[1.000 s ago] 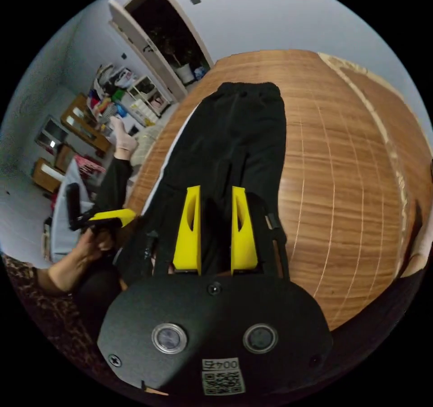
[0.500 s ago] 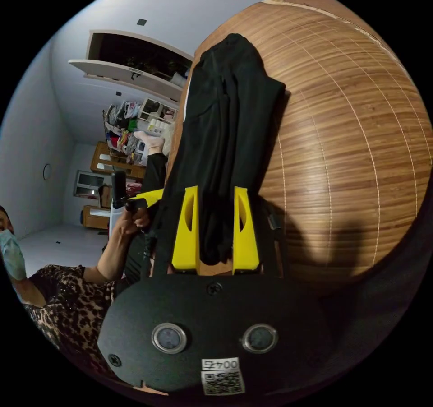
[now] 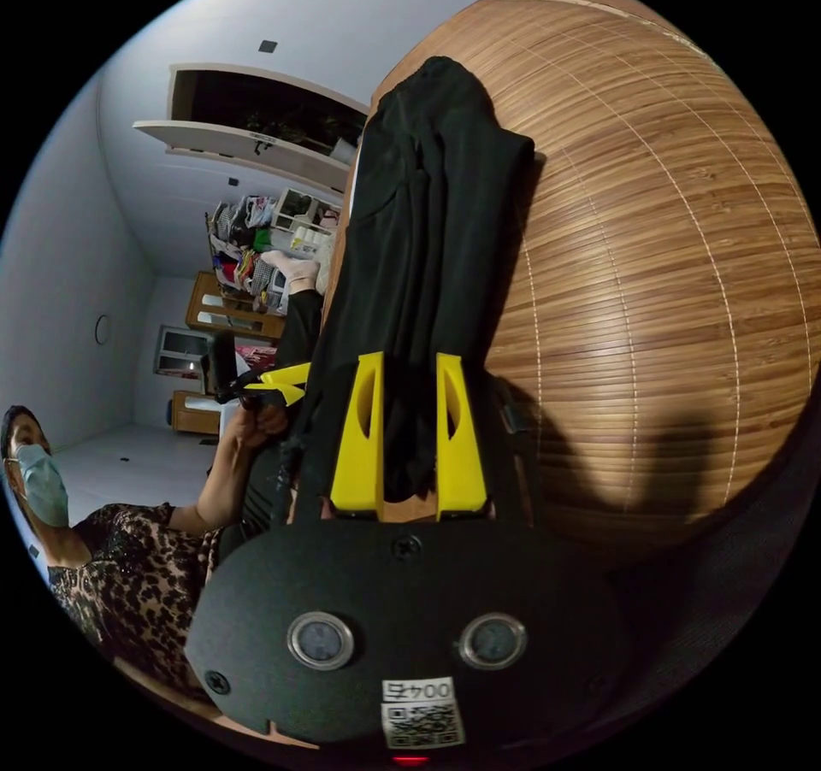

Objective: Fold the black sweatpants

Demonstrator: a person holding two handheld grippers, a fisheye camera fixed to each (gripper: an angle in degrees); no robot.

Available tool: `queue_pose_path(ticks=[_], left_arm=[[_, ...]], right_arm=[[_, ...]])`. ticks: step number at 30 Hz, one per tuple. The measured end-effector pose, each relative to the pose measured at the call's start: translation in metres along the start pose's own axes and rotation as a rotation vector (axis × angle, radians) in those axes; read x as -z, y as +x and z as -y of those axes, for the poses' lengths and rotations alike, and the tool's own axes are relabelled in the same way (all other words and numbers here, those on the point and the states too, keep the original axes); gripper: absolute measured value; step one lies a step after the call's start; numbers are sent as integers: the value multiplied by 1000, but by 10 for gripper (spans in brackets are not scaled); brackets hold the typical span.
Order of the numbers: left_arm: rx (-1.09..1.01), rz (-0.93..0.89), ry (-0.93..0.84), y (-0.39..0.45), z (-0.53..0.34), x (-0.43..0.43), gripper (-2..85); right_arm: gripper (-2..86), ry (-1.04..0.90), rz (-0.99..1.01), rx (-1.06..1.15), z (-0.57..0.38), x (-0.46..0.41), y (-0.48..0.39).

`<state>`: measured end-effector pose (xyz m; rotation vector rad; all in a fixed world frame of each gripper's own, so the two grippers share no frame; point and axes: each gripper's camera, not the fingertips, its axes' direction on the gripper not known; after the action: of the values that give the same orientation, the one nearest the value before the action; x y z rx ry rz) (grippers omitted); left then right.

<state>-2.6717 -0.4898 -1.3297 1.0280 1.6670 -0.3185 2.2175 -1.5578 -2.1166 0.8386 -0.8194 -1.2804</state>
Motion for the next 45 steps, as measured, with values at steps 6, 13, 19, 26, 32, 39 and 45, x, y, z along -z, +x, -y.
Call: queue_pose_path(ticks=[6,13,19,26,32,39,45], left_arm=[[-53,41,-3,18,-1,-10,144],[-17,-5,-33,16,-1,-24,139],[-41,1,-41,24,-1,-33,117],[-198,183,1,66,-10,-37,87],[-339,384,-29,95,-13,-55,91],[-361,379,-55,87,-8,-61,147],[-272,148,-23,43,7,-50,186]], right_arm=[[92,16,-24,72,-1,-3,-21],[83,72,-161,177,-7,-9,-91],[79,-59,-277,275,10,-59,-176],[123,-210,-356,272,51,-117,-234],[134,-375,-565,303,78,-177,-266],[52,-393,-588,382,73,-196,-269],[40,-315,-499,377,67,-177,-255]])
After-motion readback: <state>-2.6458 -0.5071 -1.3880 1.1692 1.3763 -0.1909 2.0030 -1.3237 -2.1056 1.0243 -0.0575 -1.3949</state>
